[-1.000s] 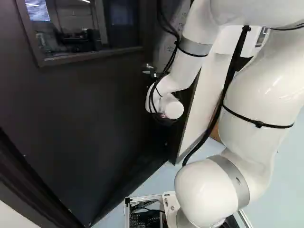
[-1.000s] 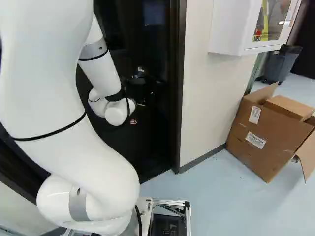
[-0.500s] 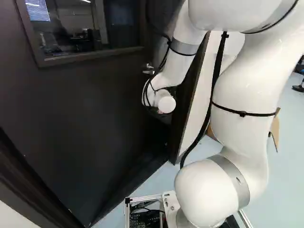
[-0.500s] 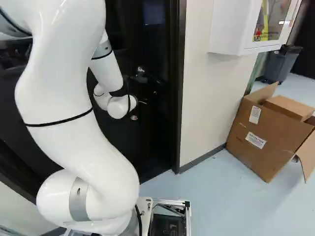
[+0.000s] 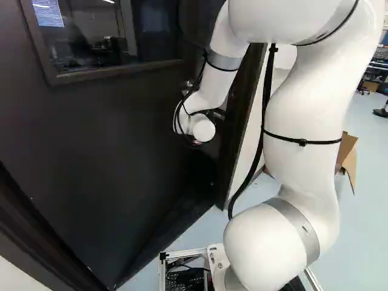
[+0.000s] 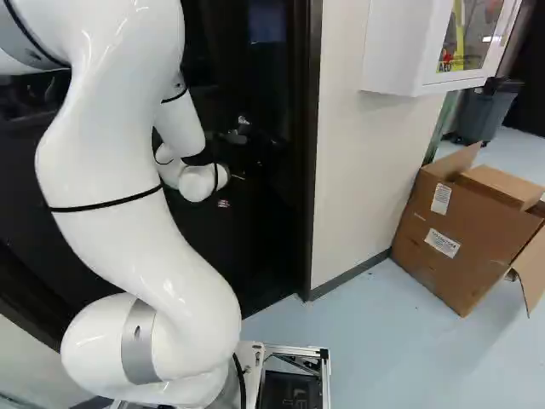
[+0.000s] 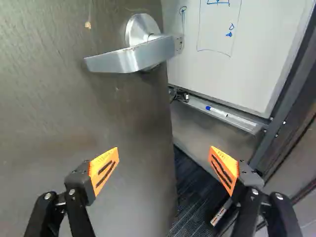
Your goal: Open the door and move inside
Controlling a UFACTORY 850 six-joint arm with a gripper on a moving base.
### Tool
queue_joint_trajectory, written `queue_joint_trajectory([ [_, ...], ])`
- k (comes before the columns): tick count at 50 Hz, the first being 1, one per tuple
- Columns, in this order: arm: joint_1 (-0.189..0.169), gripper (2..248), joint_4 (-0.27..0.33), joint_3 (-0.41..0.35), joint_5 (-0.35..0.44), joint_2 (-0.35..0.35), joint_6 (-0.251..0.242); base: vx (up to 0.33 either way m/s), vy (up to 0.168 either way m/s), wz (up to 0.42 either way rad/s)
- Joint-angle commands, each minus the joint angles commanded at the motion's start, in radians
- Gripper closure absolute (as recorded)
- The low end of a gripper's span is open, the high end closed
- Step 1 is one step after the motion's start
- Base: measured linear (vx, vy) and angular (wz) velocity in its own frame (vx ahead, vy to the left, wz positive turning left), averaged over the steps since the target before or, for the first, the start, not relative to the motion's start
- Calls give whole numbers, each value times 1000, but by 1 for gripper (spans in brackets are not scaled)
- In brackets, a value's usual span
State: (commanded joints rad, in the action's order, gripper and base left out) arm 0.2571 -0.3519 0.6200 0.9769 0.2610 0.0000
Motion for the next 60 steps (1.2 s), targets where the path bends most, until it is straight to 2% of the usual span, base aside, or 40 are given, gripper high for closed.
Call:
queue_joint_trajectory([
  [33,81,3,0,107,0,144,0,-2,-2,-3],
  [60,142,3,0,206,0,224,0,0,0,0],
])
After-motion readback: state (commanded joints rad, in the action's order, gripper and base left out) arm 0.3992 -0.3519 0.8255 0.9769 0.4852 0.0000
